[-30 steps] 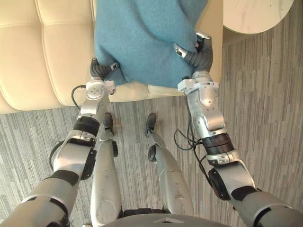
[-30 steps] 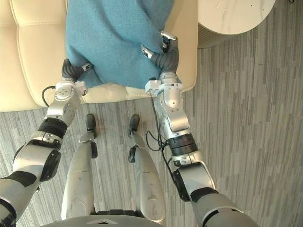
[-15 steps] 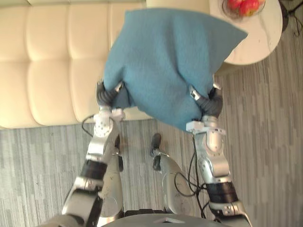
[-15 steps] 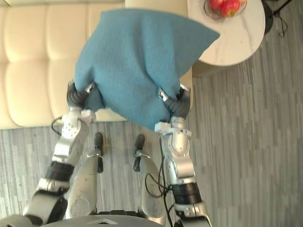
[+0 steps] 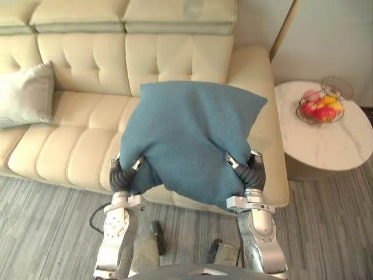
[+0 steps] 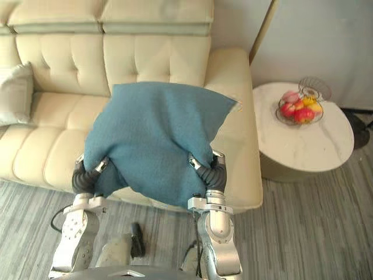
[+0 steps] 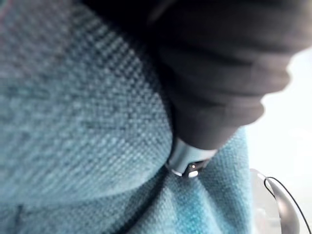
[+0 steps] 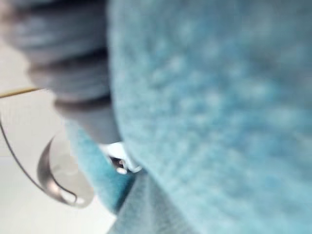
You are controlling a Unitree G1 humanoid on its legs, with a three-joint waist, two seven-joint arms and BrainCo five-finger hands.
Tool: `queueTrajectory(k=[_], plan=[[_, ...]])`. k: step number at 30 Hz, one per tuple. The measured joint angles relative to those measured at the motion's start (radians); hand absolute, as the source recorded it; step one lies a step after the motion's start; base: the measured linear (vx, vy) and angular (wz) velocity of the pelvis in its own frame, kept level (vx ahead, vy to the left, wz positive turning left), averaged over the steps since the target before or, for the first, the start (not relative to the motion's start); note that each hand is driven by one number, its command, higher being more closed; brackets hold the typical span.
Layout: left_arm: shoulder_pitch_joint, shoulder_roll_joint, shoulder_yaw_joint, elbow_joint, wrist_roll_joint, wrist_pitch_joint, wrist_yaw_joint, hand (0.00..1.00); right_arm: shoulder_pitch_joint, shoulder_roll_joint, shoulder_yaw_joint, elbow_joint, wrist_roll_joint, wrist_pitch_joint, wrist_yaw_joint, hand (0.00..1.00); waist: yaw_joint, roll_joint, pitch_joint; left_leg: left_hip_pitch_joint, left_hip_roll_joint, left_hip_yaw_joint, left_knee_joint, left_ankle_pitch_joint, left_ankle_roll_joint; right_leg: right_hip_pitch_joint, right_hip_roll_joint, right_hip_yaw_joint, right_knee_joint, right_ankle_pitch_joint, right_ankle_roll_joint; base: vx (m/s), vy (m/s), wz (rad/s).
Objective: Pick up cushions and gather them together orderly.
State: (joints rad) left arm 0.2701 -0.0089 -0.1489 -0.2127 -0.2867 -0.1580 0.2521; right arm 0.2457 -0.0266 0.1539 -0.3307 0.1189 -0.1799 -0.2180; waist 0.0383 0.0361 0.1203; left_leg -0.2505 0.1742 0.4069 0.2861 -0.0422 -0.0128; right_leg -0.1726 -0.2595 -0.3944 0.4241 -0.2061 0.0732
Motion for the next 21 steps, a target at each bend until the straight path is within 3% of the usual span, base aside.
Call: queueTrajectory(k=[4, 7, 10, 11, 12, 13, 14, 15, 16, 17, 18, 20, 21], plan=[[-0.022, 0.002, 0.007, 0.117, -0.031, -0.021, -0.007, 1.00, -0.085, 0.001, -0.029, 0.124, -0.048, 0.003, 0.008, 1.00, -0.013, -0.009, -0.050, 0.035, -0.069, 0.001, -0.187, 0.116, 0.010, 0.043, 0.008, -0.030, -0.180, 0.111, 0.038, 0.06, 0.104, 0.17], [-0.029, 0.003, -0.001, 0.191, -0.043, -0.015, -0.007, 1.00, -0.114, 0.005, -0.060, 0.208, -0.051, 0.016, 0.014, 1.00, -0.014, -0.009, -0.050, 0.041, -0.080, -0.017, -0.182, 0.114, 0.015, 0.092, 0.017, -0.045, -0.261, 0.159, 0.050, 0.04, 0.097, 0.10], [-0.019, 0.012, -0.032, 0.211, -0.043, 0.005, -0.010, 1.00, -0.104, 0.010, -0.093, 0.287, -0.070, 0.045, 0.012, 1.00, -0.016, -0.009, -0.046, 0.033, -0.075, -0.026, -0.080, 0.039, 0.024, 0.140, 0.012, -0.046, -0.294, 0.172, 0.063, 0.01, 0.125, -0.03], [-0.012, 0.015, -0.039, 0.213, -0.041, 0.008, -0.017, 1.00, -0.097, 0.010, -0.098, 0.303, -0.074, 0.049, 0.012, 1.00, -0.017, -0.004, -0.043, 0.008, -0.060, -0.021, 0.021, -0.028, 0.022, 0.132, -0.003, -0.030, -0.262, 0.144, 0.065, -0.02, 0.161, -0.24], [-0.011, 0.017, -0.043, 0.213, -0.038, 0.009, -0.017, 1.00, -0.097, 0.010, -0.100, 0.311, -0.077, 0.049, 0.012, 1.00, -0.021, -0.008, -0.037, -0.001, -0.057, -0.020, 0.061, -0.057, 0.023, 0.127, -0.014, -0.026, -0.237, 0.128, 0.069, -0.02, 0.263, -0.25], [-0.011, 0.022, -0.049, 0.217, -0.033, 0.013, -0.018, 1.00, -0.089, 0.010, -0.105, 0.317, -0.077, 0.051, 0.012, 1.00, -0.031, -0.002, -0.034, -0.012, -0.056, -0.018, 0.137, -0.124, 0.035, 0.106, -0.044, -0.004, -0.151, 0.086, 0.058, 0.00, 0.202, -0.21], [-0.009, 0.025, -0.048, 0.220, -0.033, 0.018, -0.019, 1.00, -0.090, 0.010, -0.105, 0.325, -0.078, 0.052, 0.017, 1.00, -0.038, -0.012, -0.027, 0.003, -0.074, -0.001, 0.151, -0.157, 0.059, 0.075, -0.078, 0.014, -0.054, 0.046, -0.015, 0.02, 0.273, -0.23], [-0.011, 0.028, -0.047, 0.221, -0.032, 0.020, -0.019, 1.00, -0.092, 0.009, -0.104, 0.330, -0.078, 0.052, 0.021, 1.00, -0.045, -0.017, -0.024, 0.010, -0.087, 0.006, 0.147, -0.166, 0.069, 0.033, -0.099, 0.031, 0.034, 0.046, -0.094, 0.10, 0.302, -0.31], [-0.010, 0.036, -0.039, 0.221, -0.024, 0.022, -0.020, 1.00, -0.099, 0.016, -0.099, 0.371, -0.078, 0.052, 0.026, 1.00, -0.051, -0.030, -0.017, 0.033, -0.107, 0.019, 0.128, -0.181, 0.093, -0.088, -0.119, 0.116, 0.209, 0.093, -0.120, 0.18, 0.301, -0.25], [-0.010, 0.050, -0.030, 0.222, -0.024, 0.030, -0.020, 1.00, -0.099, 0.020, -0.094, 0.391, -0.078, 0.054, 0.036, 1.00, -0.054, -0.040, -0.016, 0.061, -0.120, 0.019, 0.083, -0.181, 0.094, -0.118, -0.075, 0.130, 0.219, 0.054, -0.061, 0.19, 0.242, -0.26], [-0.007, 0.051, -0.022, 0.221, -0.024, 0.031, -0.020, 1.00, -0.100, 0.020, -0.086, 0.391, -0.077, 0.054, 0.040, 1.00, -0.055, -0.035, -0.015, 0.077, -0.122, 0.019, 0.053, -0.180, 0.093, -0.133, -0.024, 0.135, 0.189, 0.033, -0.039, 0.19, 0.093, -0.18], [-0.005, 0.051, -0.010, 0.221, -0.024, 0.032, -0.028, 1.00, -0.103, 0.018, -0.081, 0.390, -0.075, 0.054, 0.052, 1.00, -0.055, -0.029, -0.011, 0.121, -0.143, 0.016, -0.037, -0.151, 0.085, -0.167, 0.089, 0.112, 0.058, 0.020, -0.042, 0.17, 0.070, -0.15], [-0.005, 0.051, -0.009, 0.221, -0.025, 0.032, -0.028, 1.00, -0.103, 0.017, -0.081, 0.390, -0.075, 0.054, 0.056, 1.00, -0.058, -0.028, -0.011, 0.130, -0.148, 0.016, -0.051, -0.149, 0.084, -0.173, 0.107, 0.106, 0.019, 0.027, -0.044, 0.21, 0.051, 0.03]])
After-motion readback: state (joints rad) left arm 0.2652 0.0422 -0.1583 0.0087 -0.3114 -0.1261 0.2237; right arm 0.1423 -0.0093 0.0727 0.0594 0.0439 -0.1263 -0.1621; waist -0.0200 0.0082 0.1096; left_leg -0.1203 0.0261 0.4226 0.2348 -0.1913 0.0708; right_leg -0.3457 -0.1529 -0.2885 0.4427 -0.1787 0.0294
